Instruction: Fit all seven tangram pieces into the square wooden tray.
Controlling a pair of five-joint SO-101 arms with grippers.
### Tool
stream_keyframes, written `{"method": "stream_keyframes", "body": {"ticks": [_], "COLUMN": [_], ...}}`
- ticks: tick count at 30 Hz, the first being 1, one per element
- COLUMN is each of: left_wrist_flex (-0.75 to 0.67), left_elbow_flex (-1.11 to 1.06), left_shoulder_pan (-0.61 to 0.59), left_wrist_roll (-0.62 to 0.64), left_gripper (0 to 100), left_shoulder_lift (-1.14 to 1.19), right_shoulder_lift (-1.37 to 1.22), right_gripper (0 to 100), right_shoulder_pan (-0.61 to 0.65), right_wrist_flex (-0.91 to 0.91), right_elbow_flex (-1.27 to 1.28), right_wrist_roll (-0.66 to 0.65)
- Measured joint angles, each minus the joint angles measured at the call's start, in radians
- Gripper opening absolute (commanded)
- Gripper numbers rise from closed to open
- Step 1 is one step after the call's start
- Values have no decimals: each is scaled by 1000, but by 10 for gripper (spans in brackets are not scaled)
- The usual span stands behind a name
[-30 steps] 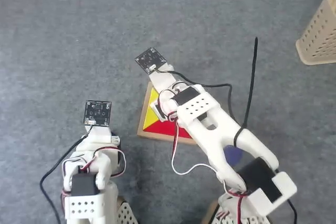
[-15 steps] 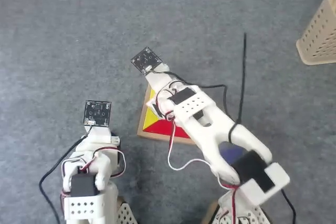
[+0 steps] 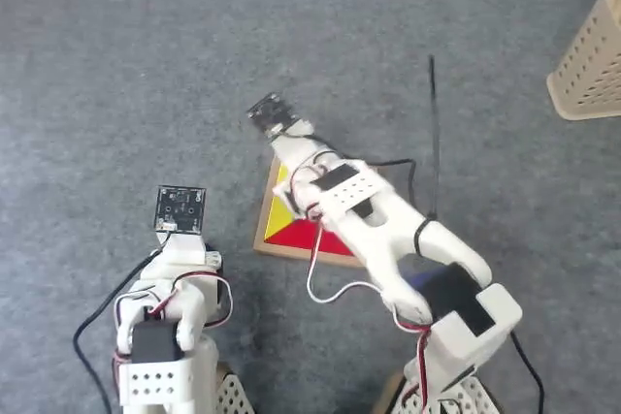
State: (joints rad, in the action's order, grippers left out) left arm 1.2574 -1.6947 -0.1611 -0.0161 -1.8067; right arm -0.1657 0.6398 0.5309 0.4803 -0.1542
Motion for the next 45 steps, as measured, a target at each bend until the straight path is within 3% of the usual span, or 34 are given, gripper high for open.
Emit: {"method": "stream_keyframes", "body": {"ticks": [11, 17, 27, 35, 45], "left_wrist_flex": [0, 0, 0, 0, 0], "left_elbow_flex": [0, 0, 0, 0, 0], "left_shoulder_pan": [0, 0, 0, 0, 2], "left_wrist_roll": [0, 0, 0, 0, 0], "left_gripper": [17, 17, 17, 17, 17], "left_shoulder_lift": [0, 0, 0, 0, 0], "right_shoulder_lift": [0, 0, 97, 98, 35], "right_gripper": [65, 9, 23, 223, 231], "right_shoulder_pan": [-63, -74, -213, -209, -166], "right_wrist_flex": [41, 69, 181, 267, 215], "right_elbow_flex": [-21, -21, -34, -58, -60], "right_wrist_roll": [48, 52, 60, 60, 61]}}
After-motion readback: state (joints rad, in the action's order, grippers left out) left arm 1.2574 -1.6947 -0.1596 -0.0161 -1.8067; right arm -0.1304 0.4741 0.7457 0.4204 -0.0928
